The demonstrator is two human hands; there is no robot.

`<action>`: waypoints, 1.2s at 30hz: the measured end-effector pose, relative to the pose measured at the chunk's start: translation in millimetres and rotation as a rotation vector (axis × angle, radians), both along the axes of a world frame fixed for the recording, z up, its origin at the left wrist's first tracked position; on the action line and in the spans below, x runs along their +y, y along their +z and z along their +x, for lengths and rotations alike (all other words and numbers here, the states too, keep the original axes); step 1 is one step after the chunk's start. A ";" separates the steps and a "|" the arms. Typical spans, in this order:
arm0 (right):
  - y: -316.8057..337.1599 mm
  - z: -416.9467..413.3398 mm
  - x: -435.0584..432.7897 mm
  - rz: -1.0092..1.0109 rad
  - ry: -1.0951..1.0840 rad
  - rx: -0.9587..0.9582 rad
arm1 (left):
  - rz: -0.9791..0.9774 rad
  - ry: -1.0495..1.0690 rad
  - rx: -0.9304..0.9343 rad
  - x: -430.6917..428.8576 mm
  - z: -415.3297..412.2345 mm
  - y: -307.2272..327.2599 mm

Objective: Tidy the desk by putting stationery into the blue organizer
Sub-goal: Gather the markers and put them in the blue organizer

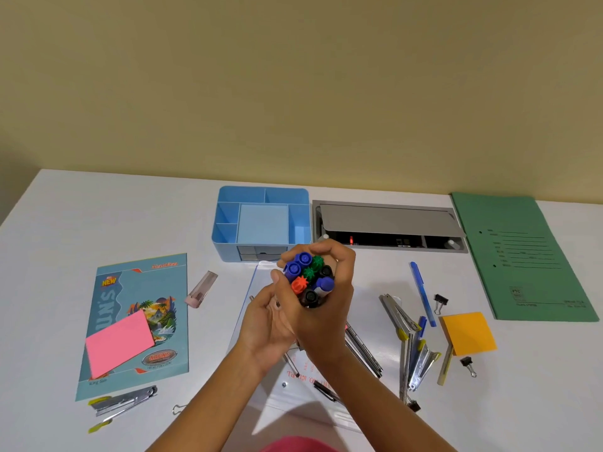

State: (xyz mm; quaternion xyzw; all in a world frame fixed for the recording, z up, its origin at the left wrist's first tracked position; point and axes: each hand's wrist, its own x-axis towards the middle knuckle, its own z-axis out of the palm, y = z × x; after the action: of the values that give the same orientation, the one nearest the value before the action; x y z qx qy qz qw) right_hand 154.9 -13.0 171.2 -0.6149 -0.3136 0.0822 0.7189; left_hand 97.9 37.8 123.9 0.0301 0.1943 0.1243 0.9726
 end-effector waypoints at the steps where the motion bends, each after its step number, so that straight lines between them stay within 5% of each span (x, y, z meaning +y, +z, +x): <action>1: 0.3 0.6 -0.6 -0.002 -0.006 -0.003 | 0.007 0.000 0.026 -0.1 -0.3 -0.6; 12: -15.5 -4.5 -11.3 -0.149 0.063 -0.002 | 0.049 -0.175 0.027 4.2 -7.8 -0.3; 19: -32.5 3.1 3.4 -0.297 0.276 0.209 | -0.001 -0.151 0.300 4.7 -12.3 -10.4; 25: -36.6 17.0 41.6 -0.285 0.196 0.296 | -0.022 -0.099 0.446 32.2 -11.7 -6.3; 36: -25.8 65.6 166.2 -0.221 0.076 0.212 | 0.840 0.437 1.011 123.8 -0.7 -17.8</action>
State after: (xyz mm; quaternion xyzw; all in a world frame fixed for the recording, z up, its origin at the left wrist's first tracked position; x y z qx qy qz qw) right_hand 220.6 153.2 145.4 -0.6658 -0.2480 0.2076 0.6724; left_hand 97.2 161.6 106.1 0.4186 0.5608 0.3528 0.6211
